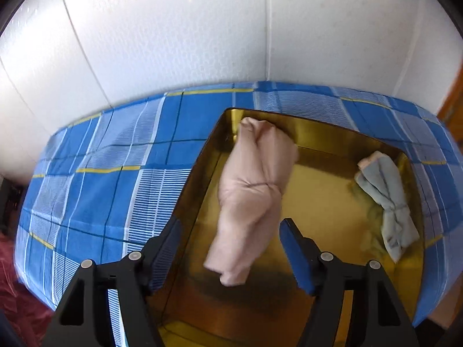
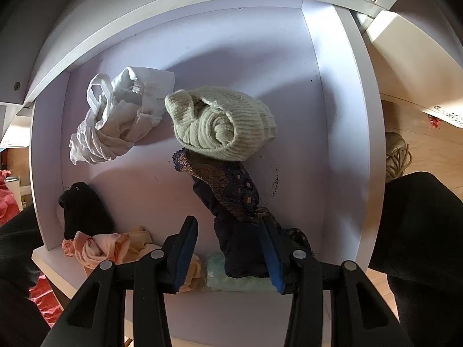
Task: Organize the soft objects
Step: 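Carry the peach garment to the gold tray with the left tool while the right tool returns to the shelf, then move the left tool back to the shelf while the right tool hovers over the navy lace garment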
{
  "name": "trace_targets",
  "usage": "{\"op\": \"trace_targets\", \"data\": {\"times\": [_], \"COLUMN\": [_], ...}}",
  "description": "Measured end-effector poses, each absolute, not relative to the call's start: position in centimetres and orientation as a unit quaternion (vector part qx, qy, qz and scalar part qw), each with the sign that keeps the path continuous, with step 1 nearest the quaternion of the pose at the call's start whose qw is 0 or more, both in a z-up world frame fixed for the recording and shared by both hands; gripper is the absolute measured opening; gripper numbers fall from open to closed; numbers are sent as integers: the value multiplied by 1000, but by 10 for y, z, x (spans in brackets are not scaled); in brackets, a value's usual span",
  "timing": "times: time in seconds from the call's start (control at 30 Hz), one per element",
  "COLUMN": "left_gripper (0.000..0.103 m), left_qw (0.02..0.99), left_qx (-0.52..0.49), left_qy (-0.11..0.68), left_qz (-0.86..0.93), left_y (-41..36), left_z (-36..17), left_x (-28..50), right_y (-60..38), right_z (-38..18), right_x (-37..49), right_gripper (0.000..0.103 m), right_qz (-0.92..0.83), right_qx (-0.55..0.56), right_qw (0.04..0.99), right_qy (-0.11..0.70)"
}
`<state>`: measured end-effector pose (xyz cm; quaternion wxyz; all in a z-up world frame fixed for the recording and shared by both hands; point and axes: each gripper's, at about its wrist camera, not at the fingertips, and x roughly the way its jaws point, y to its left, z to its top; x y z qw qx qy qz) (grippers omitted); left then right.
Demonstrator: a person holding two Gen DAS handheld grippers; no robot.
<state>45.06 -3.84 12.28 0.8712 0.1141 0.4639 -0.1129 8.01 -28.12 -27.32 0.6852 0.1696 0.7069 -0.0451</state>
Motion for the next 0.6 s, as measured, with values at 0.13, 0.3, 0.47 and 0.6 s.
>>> {"op": "trace_targets", "data": {"times": [0.13, 0.3, 0.47, 0.6], "left_gripper": [71, 75, 80, 85], "left_qw": [883, 894, 890, 880], "left_qx": [126, 110, 79, 55], "left_qy": [426, 383, 375, 391], "left_qz": [-148, -205, -248, -263], "left_y": [-34, -18, 0, 15], "left_z": [133, 148, 148, 129], "left_x": [416, 357, 301, 263], "right_y": [-280, -283, -290, -298], "right_z": [-272, -273, -274, -273], "right_x": [80, 80, 77, 75], "right_gripper": [44, 44, 44, 44], "right_qz": [-46, -51, -60, -69], "right_qx": [162, 166, 176, 189], "right_qw": [686, 686, 684, 685], "right_qy": [708, 707, 705, 700]}}
